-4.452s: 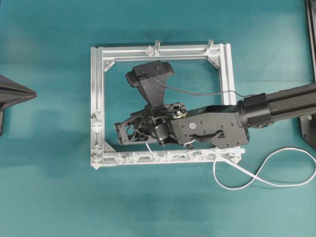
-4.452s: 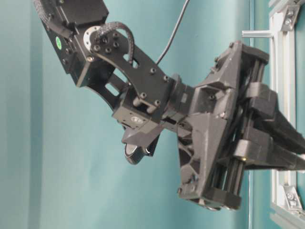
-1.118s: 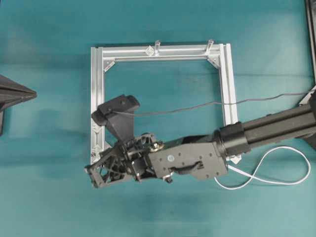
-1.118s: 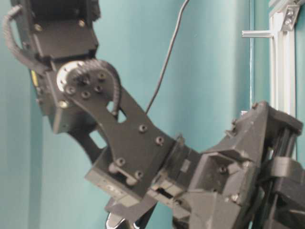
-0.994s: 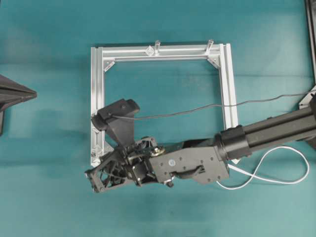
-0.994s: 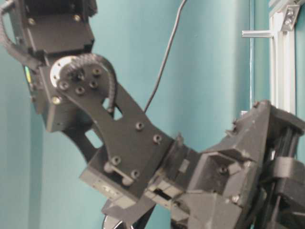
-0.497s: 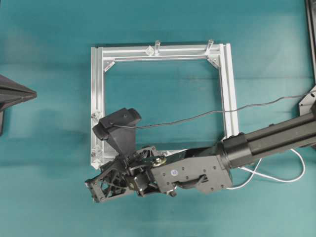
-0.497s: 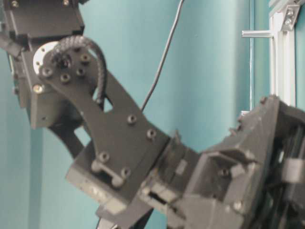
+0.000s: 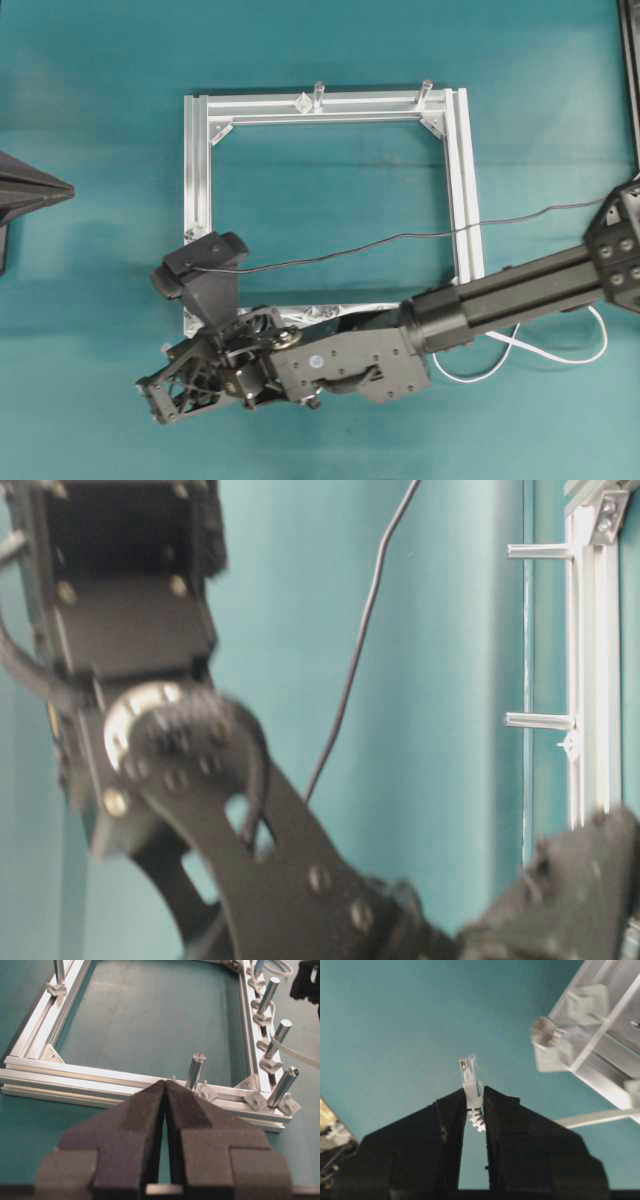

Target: Move the cable alternately left and right between 8 closely spaced pins so it hooks onto each one.

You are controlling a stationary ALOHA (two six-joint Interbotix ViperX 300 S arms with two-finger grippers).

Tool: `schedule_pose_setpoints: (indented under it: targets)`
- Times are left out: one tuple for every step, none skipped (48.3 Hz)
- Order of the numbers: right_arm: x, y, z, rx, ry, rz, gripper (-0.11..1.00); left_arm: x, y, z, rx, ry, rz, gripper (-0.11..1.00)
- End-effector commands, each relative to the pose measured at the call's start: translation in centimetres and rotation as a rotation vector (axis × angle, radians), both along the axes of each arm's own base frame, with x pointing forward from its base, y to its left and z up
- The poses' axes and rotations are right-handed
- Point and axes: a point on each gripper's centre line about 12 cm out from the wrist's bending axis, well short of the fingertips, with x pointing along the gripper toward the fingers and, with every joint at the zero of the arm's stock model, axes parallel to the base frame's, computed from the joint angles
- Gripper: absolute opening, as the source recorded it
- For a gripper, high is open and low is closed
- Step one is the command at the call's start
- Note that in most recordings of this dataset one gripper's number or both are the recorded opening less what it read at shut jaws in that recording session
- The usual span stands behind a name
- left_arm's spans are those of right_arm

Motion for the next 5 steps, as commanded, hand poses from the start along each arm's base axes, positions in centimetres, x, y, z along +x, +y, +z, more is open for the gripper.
schedule_pose_setpoints:
  targets:
    - [0.90,0.12,2.57,0.015,-0.076,0.010,0.13,0.15,-0.01,0.41,-0.005,-0.010,-0.001,0.00]
    - [1.05,0.08,2.41,0.013,-0.077,0.011,0.13,0.15,-0.01,0.41,-0.005,-0.010,-0.001,0.00]
    - [1.20,0.15,2.39,0.015,-0.082,0.013,0.13,0.15,-0.01,0.41,-0.005,-0.010,-0.001,0.00]
    - [1.37,0.12,2.39,0.016,-0.088,0.015,0.13,0.16,-0.01,0.39,-0.005,-0.008,-0.001,0.00]
    - [1.48,0.16,2.31,0.016,-0.090,0.017,0.13,0.15,-0.01,0.41,-0.005,-0.010,-0.001,0.00]
